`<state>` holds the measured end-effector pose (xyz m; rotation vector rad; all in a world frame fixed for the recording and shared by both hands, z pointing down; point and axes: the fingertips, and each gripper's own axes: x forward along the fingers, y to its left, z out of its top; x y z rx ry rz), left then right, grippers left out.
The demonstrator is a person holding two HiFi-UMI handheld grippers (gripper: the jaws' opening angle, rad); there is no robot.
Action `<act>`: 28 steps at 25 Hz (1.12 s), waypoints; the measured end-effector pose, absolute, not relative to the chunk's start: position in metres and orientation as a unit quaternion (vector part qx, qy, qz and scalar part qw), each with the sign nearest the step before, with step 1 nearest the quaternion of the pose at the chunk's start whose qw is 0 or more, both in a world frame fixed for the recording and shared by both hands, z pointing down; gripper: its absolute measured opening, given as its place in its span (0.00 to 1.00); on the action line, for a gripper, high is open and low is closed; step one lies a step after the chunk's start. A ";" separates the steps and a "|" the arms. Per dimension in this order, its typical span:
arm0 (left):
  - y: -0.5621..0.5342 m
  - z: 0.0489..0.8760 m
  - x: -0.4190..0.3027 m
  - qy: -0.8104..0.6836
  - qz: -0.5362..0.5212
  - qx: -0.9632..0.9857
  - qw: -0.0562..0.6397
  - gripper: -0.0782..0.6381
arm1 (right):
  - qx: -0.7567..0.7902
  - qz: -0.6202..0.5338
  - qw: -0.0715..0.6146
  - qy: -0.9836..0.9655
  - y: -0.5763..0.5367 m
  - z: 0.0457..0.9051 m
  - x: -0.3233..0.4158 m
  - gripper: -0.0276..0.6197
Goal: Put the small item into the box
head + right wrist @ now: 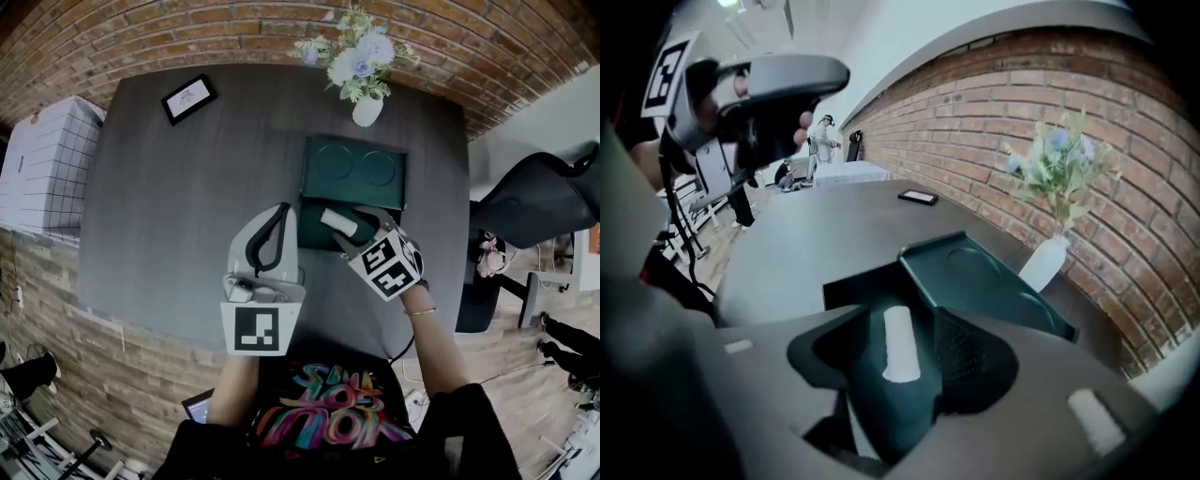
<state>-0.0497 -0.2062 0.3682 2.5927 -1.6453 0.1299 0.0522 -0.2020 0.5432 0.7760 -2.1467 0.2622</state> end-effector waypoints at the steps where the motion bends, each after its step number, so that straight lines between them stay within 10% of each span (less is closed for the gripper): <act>1: -0.204 0.366 -0.051 -0.536 0.040 0.843 0.034 0.11 | 0.314 0.099 0.401 -0.855 -0.201 0.534 0.051 0.38; 28: -0.163 0.320 -0.049 -0.512 0.031 0.858 -0.010 0.11 | 0.561 -0.042 0.120 -0.818 -0.133 0.304 0.153 0.08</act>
